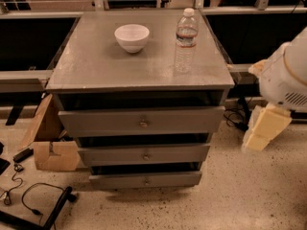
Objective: Open bottom drawer
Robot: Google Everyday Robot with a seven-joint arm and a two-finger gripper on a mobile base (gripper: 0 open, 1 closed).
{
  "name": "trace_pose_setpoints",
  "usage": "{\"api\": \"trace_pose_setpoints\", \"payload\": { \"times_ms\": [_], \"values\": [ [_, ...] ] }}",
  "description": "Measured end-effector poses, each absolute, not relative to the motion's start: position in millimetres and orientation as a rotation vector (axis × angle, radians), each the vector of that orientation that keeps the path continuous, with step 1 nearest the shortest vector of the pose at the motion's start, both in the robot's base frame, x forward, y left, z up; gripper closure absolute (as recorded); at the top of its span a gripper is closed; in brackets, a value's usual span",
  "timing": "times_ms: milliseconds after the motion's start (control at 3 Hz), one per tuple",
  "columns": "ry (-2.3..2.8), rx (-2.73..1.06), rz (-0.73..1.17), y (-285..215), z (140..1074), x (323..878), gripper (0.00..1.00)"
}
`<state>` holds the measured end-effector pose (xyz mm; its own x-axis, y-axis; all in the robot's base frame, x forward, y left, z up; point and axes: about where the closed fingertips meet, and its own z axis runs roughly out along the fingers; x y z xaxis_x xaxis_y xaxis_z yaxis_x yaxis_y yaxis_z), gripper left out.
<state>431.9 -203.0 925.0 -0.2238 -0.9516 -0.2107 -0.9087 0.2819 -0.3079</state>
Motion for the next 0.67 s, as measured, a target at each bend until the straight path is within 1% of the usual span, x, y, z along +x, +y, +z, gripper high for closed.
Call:
{"api": "trace_pose_setpoints", "payload": {
  "times_ms": [667],
  "values": [
    [2.210,-1.786,-0.244,-187,824,438,0.00]
  ]
}}
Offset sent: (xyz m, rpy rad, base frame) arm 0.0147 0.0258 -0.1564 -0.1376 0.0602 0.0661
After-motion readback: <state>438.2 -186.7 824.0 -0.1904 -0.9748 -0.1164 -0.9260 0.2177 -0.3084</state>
